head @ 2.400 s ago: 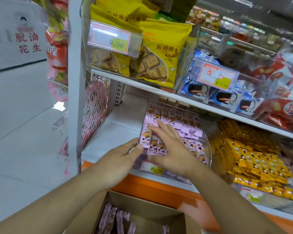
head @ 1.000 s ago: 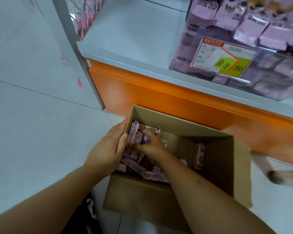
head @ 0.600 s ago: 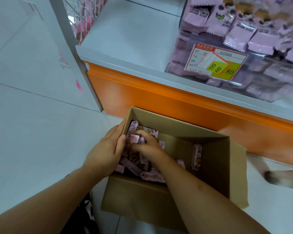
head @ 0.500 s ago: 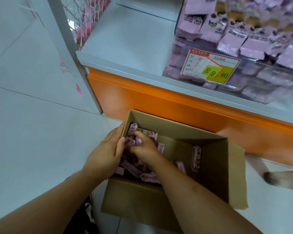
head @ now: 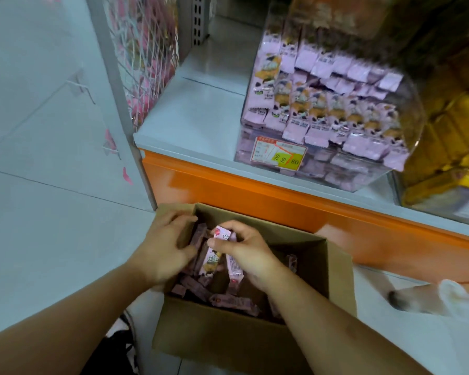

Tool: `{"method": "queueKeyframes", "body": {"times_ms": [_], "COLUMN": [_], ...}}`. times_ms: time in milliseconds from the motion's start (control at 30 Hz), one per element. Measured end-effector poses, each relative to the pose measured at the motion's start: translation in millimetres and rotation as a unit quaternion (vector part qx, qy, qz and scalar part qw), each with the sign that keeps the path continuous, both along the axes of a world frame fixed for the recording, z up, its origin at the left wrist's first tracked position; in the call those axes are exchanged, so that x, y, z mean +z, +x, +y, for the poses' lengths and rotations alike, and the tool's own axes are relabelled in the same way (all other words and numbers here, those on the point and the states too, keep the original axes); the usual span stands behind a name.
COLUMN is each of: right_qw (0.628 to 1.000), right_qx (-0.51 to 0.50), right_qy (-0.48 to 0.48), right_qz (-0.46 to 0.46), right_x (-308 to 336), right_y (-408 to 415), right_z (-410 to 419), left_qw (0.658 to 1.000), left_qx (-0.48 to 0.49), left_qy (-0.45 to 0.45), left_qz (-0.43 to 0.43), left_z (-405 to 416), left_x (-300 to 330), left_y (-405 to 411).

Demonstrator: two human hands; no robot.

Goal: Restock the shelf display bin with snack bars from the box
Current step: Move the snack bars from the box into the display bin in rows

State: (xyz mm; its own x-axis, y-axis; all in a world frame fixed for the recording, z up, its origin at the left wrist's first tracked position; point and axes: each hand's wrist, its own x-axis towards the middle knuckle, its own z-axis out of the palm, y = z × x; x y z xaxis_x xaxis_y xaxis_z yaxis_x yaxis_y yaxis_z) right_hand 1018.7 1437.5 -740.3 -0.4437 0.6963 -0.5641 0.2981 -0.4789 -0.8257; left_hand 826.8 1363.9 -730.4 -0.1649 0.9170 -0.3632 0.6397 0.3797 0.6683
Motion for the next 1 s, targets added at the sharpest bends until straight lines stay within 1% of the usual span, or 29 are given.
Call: {"method": "queueKeyframes", "body": {"times_ms": [33, 67, 167, 233, 300, 367, 433, 500, 567, 633, 700, 733, 800, 833, 933, 1000], "right_qw": [1.000, 0.999, 0.996, 0.993, 0.985, 0.978, 0.983, 0.985, 0.981, 0.976, 0.969, 0.966, 0.964, 0.965, 0.965, 0.959], "right_qx": [-0.007, -0.012, -0.007, 0.036, 0.101, 0.124, 0.076, 0.004, -0.033, -0.063, -0.111, -0.121, -0.116, -0.114, -0.114, -0.119], "right_qy": [0.011, 0.022, 0.039, 0.062, 0.119, 0.163, 0.159, 0.124, 0.083, 0.069, 0.082, 0.089, 0.104, 0.116, 0.161, 0.179], "right_qz": [0.014, 0.027, 0.076, 0.094, 0.070, 0.045, 0.058, 0.121, 0.172, 0.196, 0.203, 0.209, 0.215, 0.204, 0.172, 0.185], "right_x": [18, 37, 95, 144, 183, 218, 246, 265, 279, 287, 286, 285, 280, 280, 281, 283], "right_y": [1, 3, 7, 15, 30, 48, 62, 71, 76, 77, 78, 78, 79, 78, 78, 77], "right_z": [1, 2, 1, -2, -2, -6, -11, -19, -27, -28, -24, -23, -21, -20, -18, -17], "left_qw": [0.997, 0.991, 0.978, 0.973, 0.972, 0.967, 0.963, 0.955, 0.949, 0.952, 0.955, 0.949, 0.928, 0.921, 0.916, 0.912], "left_qx": [-0.007, -0.025, -0.076, -0.088, -0.096, -0.088, -0.070, -0.041, -0.026, -0.030, -0.026, -0.009, 0.025, 0.036, 0.033, 0.029], "left_qy": [-0.034, -0.053, -0.062, -0.039, -0.022, -0.008, 0.021, 0.049, 0.066, 0.073, 0.080, 0.082, 0.077, 0.074, 0.063, 0.052], "left_qz": [-0.073, -0.119, -0.187, -0.210, -0.212, -0.240, -0.261, -0.291, -0.306, -0.296, -0.284, -0.303, -0.362, -0.381, -0.395, -0.406], "left_z": [5, 10, 15, 14, 10, 1, -7, -13, -16, -17, -12, -9, -4, -3, -1, -1], "left_x": [19, 39, 97, 137, 172, 207, 238, 260, 273, 276, 277, 276, 274, 273, 271, 274], "left_y": [2, 4, 13, 18, 20, 21, 23, 29, 39, 47, 53, 56, 63, 66, 69, 70]}}
